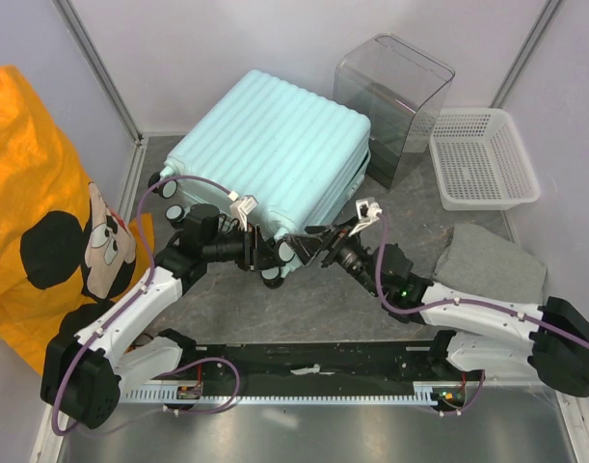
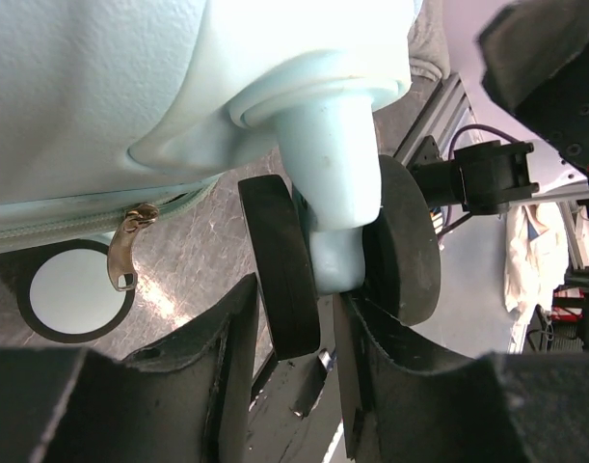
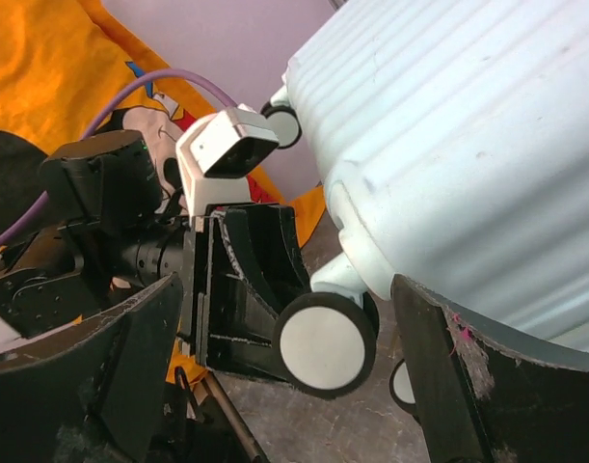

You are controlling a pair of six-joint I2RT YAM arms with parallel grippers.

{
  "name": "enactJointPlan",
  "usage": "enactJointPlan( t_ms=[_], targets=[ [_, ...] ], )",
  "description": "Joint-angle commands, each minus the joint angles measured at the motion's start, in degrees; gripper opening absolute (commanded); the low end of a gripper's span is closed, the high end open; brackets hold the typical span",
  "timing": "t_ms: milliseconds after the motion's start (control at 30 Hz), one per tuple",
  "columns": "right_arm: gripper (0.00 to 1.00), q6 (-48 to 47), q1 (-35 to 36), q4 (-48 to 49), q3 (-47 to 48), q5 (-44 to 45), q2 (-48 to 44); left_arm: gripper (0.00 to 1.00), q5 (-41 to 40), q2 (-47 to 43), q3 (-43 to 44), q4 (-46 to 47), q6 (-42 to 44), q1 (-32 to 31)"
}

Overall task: Open, take out, and arrange the luggage
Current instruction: Unzip the luggage at the center of the board.

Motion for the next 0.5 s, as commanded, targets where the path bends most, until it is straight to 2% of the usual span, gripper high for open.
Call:
enactJointPlan(
  t_ms=[0,133,267,367,467],
  targets=[
    [0.97,6.02,-0.93,-1.76,5.05,-5.03,5.84,0.42,-4.63,0.19,1.53,9.58,-0.23,0.76],
    [0.96,9.2,-2.16,-2.54,6.01,-7.49,9.79,0.42,-1.83,0.02,0.92,12.48,-0.85,0.85],
    [0.94,9.2,-2.16,-6.76,8.47,-9.16,11.12,0.42,1.52,0.28,0.04,15.99,-2.17,0.76],
    [0.91,9.99,-2.16,-6.42,7.6,-9.25,11.3,0.42,4.33,0.72,-0.58,18.72,-3.4,0.76],
    [0.81,10.87,-2.16,-5.01,6.99,-9.69,10.95,0.42,5.3,1.16,-0.93,19.95,-4.37,0.76]
  ],
)
